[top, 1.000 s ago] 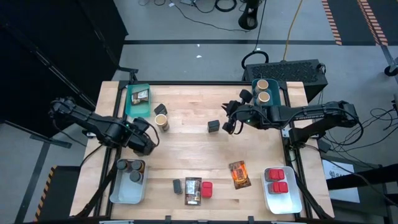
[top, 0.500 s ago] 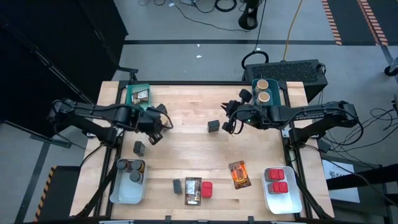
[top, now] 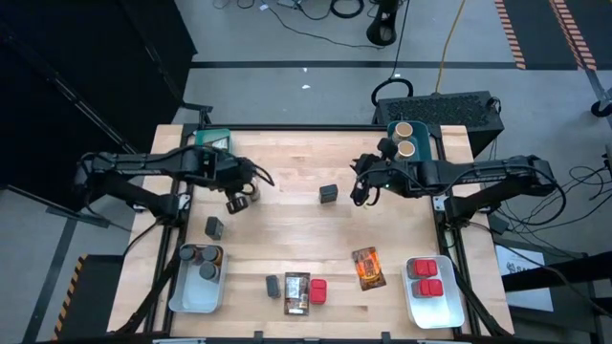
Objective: Sort spices by type
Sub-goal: Put the brown seasoning bottle into the dark green bin
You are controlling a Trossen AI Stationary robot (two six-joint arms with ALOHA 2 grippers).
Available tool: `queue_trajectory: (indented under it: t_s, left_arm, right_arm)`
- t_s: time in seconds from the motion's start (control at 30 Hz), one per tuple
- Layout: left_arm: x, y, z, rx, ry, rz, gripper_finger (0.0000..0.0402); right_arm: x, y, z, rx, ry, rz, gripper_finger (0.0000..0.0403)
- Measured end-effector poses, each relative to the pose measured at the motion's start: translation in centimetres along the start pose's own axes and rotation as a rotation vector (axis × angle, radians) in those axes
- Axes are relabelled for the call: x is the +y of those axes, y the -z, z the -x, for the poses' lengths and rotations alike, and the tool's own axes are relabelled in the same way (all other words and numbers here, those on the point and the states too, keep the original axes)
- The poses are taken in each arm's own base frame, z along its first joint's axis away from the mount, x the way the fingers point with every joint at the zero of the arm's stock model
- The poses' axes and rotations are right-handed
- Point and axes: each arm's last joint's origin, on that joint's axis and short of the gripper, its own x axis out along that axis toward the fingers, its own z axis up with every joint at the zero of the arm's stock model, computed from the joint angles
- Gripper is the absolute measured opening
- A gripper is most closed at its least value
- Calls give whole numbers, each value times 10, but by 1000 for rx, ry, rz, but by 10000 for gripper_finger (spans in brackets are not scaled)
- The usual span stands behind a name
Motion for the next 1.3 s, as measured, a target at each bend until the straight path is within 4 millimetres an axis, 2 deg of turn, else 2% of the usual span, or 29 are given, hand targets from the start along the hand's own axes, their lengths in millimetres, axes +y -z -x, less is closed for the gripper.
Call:
queue_trajectory:
  t_s: [0.13,0.33,0.5,0.63,0.77,1.0,1.3]
  left_arm:
    - [7,-2,-2,10,34,-25,60]
    - [13,-8,-4,-35,25,-59,161]
    - [10,-5,-21,-56,66,-152,220]
    - [8,5,-39,-17,63,-161,230]
    - [9,11,-48,7,-2,-139,231]
    - [9,12,-51,0,-17,-112,231]
    - [9,8,-51,-35,-10,-102,231]
  right_arm:
    - [0,0,0,-1,-1,-6,88]
    - [2,0,0,8,-54,-2,137]
    - [2,0,0,9,-56,-2,174]
    - [2,2,0,22,-54,-5,201]
    - [2,2,0,28,-53,-9,224]
    - [2,2,0,28,-53,-11,247]
    - [2,2,0,27,-53,-11,249]
